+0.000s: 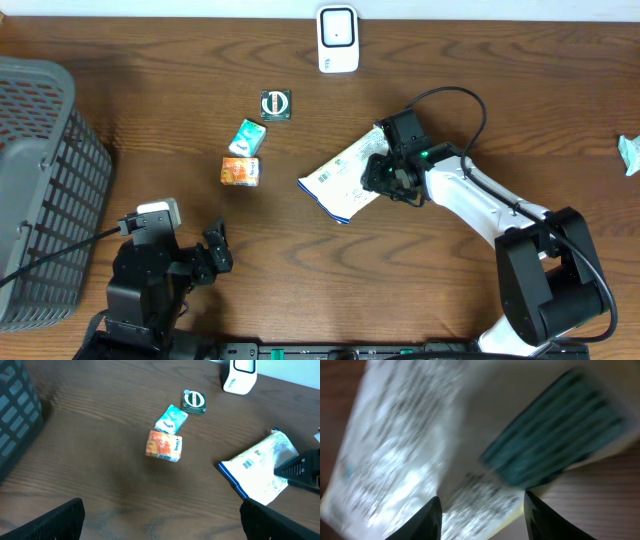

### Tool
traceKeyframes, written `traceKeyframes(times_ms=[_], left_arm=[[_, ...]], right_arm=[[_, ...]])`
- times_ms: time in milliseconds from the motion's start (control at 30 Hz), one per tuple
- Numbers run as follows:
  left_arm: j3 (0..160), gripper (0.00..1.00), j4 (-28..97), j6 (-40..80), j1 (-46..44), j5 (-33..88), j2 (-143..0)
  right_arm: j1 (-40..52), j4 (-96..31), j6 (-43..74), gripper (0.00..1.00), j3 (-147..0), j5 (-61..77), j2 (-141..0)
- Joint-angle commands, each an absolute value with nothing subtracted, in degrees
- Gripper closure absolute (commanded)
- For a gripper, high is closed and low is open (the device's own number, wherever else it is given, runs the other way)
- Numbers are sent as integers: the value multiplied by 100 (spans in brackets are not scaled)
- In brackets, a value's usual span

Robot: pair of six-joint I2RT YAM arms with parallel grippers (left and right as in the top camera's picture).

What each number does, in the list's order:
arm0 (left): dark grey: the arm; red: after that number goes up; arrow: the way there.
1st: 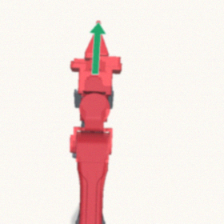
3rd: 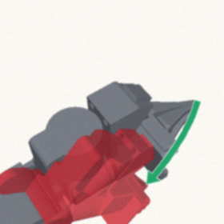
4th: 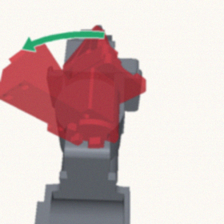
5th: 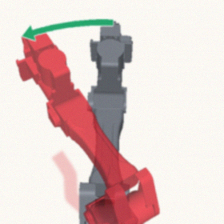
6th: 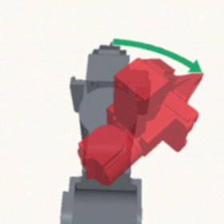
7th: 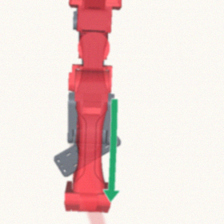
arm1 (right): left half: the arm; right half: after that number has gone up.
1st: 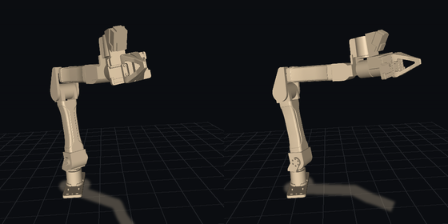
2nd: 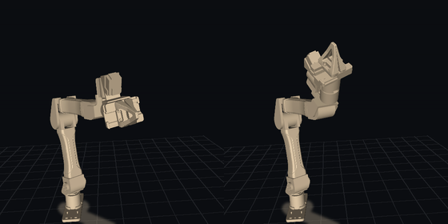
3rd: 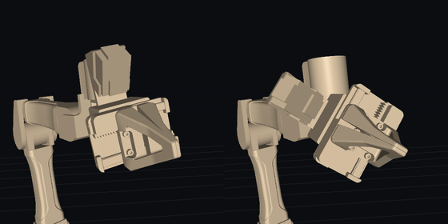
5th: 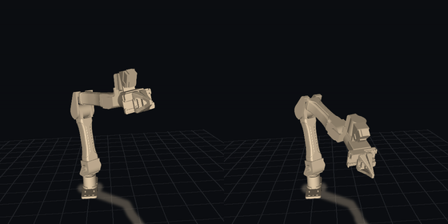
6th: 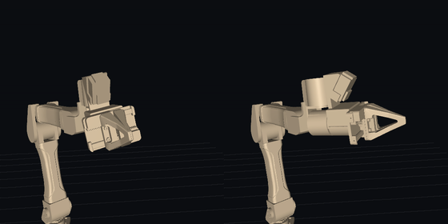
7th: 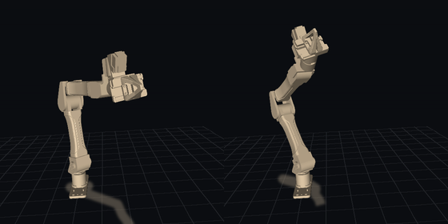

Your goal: Scan the item barcode

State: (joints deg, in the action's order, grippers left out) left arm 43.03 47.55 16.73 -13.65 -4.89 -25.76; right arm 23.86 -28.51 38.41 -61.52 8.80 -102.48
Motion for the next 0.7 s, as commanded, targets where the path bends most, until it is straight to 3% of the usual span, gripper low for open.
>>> traceKeyframes(times_ms=[0,200,333,567,667], left_arm=[[4296,2,4746,1704,-1363,-563,-2571],[4296,2,4746,1704,-1363,-563,-2569],[4296,2,4746,1704,-1363,-563,-2569],[4296,2,4746,1704,-1363,-563,-2569],[4296,2,4746,1704,-1365,-563,-2569]], right_arm=[[2307,-2783,4064,53,-6101,-202,-10202],[1994,-1782,3352,49,-6117,-222,-10200],[1710,-1671,3168,48,-6392,1013,-10197],[1658,-1708,2241,60,-6578,4674,-10195],[1883,-2215,1761,71,-6578,5221,-10195]])
